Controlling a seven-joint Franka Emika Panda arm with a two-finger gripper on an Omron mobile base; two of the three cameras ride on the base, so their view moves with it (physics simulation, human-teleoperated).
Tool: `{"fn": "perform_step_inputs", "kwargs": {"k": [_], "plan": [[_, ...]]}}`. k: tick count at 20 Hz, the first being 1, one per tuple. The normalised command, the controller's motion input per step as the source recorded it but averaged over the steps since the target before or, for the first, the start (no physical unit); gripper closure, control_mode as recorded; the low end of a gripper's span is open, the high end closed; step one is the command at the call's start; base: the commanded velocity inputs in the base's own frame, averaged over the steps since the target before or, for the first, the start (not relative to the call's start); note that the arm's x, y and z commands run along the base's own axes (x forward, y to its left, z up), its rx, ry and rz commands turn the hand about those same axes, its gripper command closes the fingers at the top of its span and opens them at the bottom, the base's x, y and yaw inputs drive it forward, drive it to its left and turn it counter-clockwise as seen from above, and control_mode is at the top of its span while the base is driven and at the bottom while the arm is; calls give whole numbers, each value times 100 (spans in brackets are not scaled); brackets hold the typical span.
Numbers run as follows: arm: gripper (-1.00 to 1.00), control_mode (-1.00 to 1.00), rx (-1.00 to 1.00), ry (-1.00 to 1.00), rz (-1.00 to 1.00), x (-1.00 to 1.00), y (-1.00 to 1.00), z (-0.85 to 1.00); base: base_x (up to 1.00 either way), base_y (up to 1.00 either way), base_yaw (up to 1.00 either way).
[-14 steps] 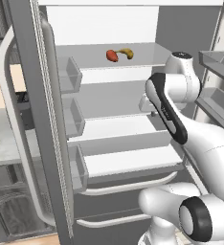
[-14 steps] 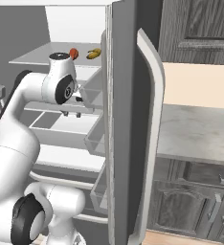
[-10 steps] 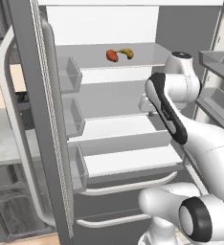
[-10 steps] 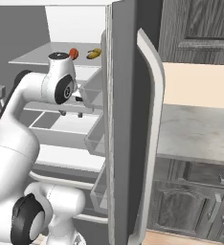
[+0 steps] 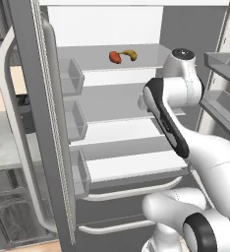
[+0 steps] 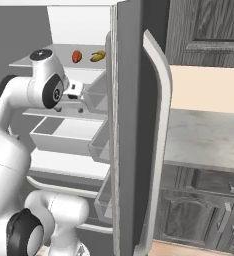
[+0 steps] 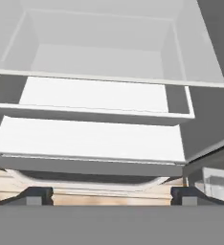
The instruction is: Pick sweet potato from the fridge and place it on the plate on the counter.
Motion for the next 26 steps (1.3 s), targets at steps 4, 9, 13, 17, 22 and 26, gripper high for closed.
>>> {"fn": "perform_step_inputs", "kwargs": {"k": [4, 9, 13, 17, 22, 26], "plan": [[-100, -100, 0, -25, 0, -20, 5, 62, 0, 0, 0], [-100, -100, 0, -23, 0, -20, 4, 60, 0, 0, 0], [-100, -100, 0, -18, 0, -4, 25, 49, 0, 0, 0], [-100, -100, 1, -17, 0, 0, 28, 46, 0, 0, 0], [-100, -100, 11, -9, 0, 0, 7, 38, 0, 0, 0], [-100, -100, 12, 0, 1, 0, 9, 38, 0, 0, 0]]}}
